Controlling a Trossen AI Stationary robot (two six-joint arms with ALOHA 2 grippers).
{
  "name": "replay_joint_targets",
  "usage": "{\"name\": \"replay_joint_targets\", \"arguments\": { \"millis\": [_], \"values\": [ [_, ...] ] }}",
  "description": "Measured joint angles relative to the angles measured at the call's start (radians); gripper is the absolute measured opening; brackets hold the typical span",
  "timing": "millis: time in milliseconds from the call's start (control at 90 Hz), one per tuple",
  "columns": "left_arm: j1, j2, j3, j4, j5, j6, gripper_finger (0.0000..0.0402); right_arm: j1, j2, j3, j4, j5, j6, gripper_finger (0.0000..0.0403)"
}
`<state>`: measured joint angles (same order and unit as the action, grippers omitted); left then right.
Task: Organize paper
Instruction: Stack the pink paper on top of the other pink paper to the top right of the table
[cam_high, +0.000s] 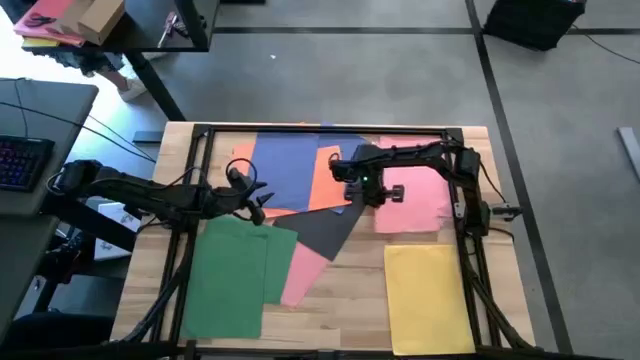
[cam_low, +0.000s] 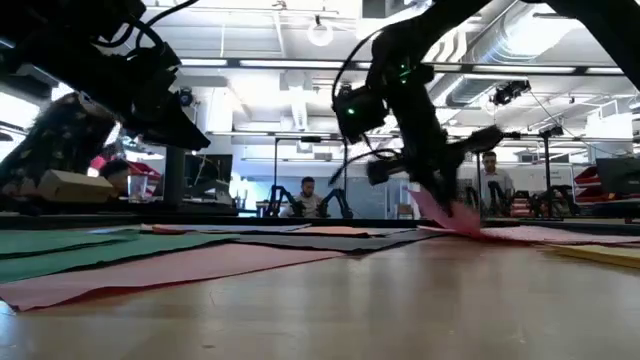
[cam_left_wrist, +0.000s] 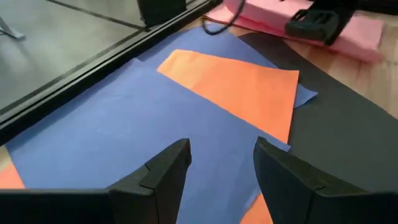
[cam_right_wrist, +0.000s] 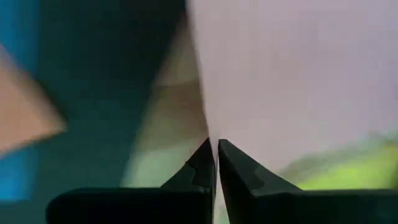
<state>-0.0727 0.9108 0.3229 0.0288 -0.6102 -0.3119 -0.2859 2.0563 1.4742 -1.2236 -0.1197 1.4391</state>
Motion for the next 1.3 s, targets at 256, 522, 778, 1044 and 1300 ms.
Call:
{"name": "replay_joint_targets", "arguments": {
  "millis": [256, 522, 778, 1044, 1300],
  "values": [
    [0.0, 0.0, 0.0, -0.009, -0.001, 0.008, 0.0168, -0.074, 0.0, 0.0, -0.153, 0.211, -0.015, 0.0],
    [0.003, 0.0, 0.0, -0.008, -0.024, 0.016, 0.0168, -0.114, 0.0, 0.0, -0.183, 0.31, -0.085, 0.0],
    [0.003, 0.0, 0.0, -0.008, -0.023, 0.01, 0.0168, -0.097, 0.0, 0.0, -0.181, 0.38, -0.125, 0.0],
    [0.003, 0.0, 0.0, -0.007, -0.022, 0.003, 0.0168, -0.054, 0.0, 0.0, -0.19, 0.393, -0.18, 0.0001],
    [0.003, 0.0, 0.0, -0.006, -0.02, 0.0, 0.0168, -0.023, 0.0, 0.0, -0.21, 0.37, -0.243, 0.0049]
  ]
}}
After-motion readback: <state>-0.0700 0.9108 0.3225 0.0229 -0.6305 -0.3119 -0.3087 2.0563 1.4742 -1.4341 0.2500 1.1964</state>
